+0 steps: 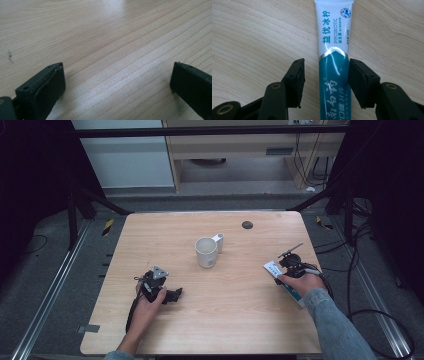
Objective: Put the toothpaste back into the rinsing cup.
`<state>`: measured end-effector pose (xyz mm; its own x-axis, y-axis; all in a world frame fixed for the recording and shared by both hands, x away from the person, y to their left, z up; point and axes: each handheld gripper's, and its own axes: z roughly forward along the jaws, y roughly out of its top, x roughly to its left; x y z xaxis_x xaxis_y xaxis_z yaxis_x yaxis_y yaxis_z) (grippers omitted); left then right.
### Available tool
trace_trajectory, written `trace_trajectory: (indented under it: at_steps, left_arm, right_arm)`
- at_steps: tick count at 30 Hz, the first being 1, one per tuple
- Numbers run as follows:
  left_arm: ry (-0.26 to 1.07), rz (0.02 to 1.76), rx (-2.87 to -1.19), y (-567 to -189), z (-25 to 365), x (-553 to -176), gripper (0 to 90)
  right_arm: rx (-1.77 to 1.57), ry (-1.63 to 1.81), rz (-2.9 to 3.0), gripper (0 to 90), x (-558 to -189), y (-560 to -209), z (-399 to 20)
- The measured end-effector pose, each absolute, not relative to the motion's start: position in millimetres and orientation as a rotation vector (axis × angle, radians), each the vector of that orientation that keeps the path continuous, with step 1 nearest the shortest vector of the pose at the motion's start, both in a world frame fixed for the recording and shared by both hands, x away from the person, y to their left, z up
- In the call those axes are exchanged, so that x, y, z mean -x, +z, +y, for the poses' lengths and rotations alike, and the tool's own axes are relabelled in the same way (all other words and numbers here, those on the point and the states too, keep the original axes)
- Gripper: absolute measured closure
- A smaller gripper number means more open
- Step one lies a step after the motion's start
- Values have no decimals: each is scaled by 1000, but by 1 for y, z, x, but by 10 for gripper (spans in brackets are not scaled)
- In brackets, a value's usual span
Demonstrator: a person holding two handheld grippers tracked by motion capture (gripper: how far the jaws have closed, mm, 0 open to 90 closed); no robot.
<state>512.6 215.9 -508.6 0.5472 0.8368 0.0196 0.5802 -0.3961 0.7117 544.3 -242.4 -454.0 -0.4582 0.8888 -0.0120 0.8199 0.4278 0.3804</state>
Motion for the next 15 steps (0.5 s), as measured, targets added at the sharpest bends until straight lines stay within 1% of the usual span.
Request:
trace_trajectory:
  at_steps: [15]
  left_arm:
    - [499,1136,-2122,-509,216,-513,0]
  right_arm:
    - [-1551,460,2485,482,-561,-468,-247]
